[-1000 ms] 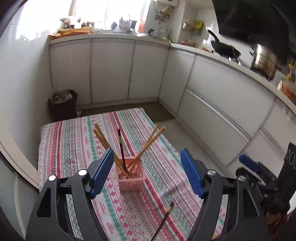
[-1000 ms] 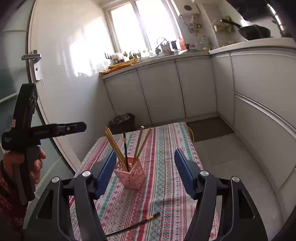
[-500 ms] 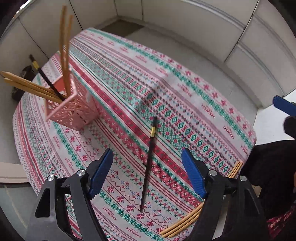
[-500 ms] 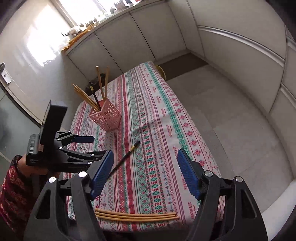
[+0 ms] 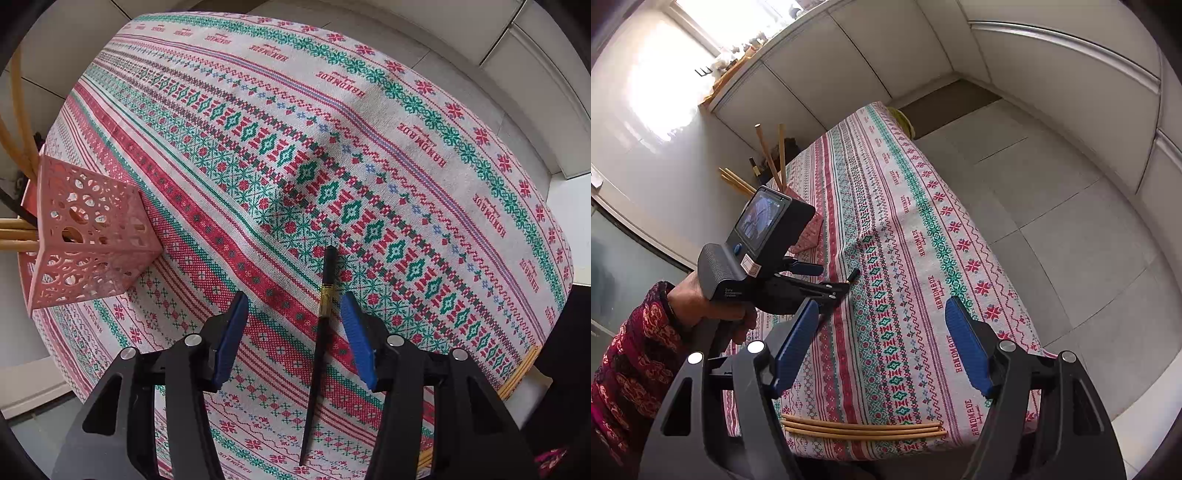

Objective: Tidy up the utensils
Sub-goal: 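Move the left tool to the pile and grasp a black chopstick, then lift the black chopstick with the left tool while the right tool grasps a wooden chopstick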

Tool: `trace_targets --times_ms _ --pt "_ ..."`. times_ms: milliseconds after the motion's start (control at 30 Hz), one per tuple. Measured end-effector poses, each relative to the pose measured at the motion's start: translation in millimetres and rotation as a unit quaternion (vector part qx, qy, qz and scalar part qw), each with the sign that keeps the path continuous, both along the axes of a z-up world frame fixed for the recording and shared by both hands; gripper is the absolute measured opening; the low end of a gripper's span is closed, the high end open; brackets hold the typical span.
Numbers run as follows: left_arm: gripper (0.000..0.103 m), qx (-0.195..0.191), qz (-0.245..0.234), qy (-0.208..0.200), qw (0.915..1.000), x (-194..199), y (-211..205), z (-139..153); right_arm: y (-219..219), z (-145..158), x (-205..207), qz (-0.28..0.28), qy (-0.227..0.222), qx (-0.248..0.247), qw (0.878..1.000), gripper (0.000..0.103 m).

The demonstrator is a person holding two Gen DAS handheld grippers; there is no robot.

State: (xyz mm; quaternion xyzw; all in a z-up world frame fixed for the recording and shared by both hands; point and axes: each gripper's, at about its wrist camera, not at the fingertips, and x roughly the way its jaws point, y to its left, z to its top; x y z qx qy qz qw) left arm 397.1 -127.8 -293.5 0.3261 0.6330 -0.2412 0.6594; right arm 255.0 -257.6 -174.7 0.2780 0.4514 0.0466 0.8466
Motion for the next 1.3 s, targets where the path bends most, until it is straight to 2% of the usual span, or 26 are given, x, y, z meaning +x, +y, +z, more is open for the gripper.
trace_targets --times_ms 33,67,133,200,267,333,367,433,533,633,700,767,867,967,1033,1167,1300 --pt "0.035 0.005 -0.002 0.008 1.0 0.2 -1.1 -5.2 1.0 0.0 0.5 0.004 0.001 -0.002 1.0 0.07" --pt "0.02 -0.003 -0.005 0.011 0.9999 -0.7 -2.7 -4.4 2.8 0.4 0.9 0.011 0.001 -0.005 1.0 0.07" --pt "0.006 -0.009 -0.003 0.029 0.9995 -2.1 -3.8 -7.4 9.9 -0.4 2.2 0.033 0.003 -0.016 0.999 0.07" --pt "0.006 0.0 -0.008 0.017 0.9998 -6.4 -7.0 -7.1 20.3 -2.6 4.4 0.062 0.006 -0.029 0.998 0.07" --pt "0.006 -0.02 0.004 0.011 0.9997 -6.3 -1.9 -2.7 36.8 -4.1 9.4 0.116 0.01 -0.045 0.992 0.07" --pt "0.006 -0.041 0.02 -0.019 0.9988 -11.0 8.0 13.6 56.7 -7.5 14.9 0.179 0.013 -0.062 0.982 0.07" --pt "0.006 -0.057 0.028 -0.035 0.9974 -15.6 14.5 28.3 69.3 -9.6 17.3 0.219 0.011 -0.072 0.973 0.07" --pt "0.006 -0.097 0.043 -0.068 0.992 -24.4 34.7 64.9 99.6 -15.0 18.8 0.306 0.004 -0.112 0.945 0.07" --pt "0.006 -0.156 0.08 -0.127 0.9763 -44.1 79.1 128.2 148.0 -21.3 11.2 0.434 -0.033 -0.177 0.883 0.07" --pt "0.006 -0.21 0.13 -0.184 0.9515 -64.7 123.9 182.6 184.2 -31.3 5.3 0.504 -0.054 -0.218 0.834 0.07" --pt "0.006 -0.24 0.163 -0.217 0.932 -78.6 142.2 207.5 200.7 -37.6 4.2 0.534 -0.064 -0.223 0.813 0.07" --pt "0.006 -0.265 0.196 -0.24 0.9131 -96.1 167.2 221.5 215.2 -44.9 1.4 0.576 -0.06 -0.211 0.788 0.069" --pt "0.006 -0.288 0.238 -0.261 0.8899 -108.2 190.4 228.8 233.7 -56.2 -4.1 0.621 -0.058 -0.227 0.748 0.069" --pt "0.006 -0.299 0.262 -0.277 0.8746 -114.3 210.5 236.3 246.9 -67.6 -4.1 0.643 -0.049 -0.241 0.725 0.069" --pt "0.006 -0.309 0.266 -0.282 0.8686 -117.0 219.2 243.0 253.0 -73.7 -4.0 0.655 -0.044 -0.247 0.713 0.069" --pt "0.006 -0.314 0.273 -0.288 0.8626 -121.9 228.4 249.9 262.2 -83.3 -2.6 0.67 -0.034 -0.256 0.695 0.067" --pt "0.006 -0.314 0.28 -0.286 0.861 -121.0 233.2 244.6 270.6 -89.8 -3.7 0.684 -0.031 -0.26 0.681 0.066"
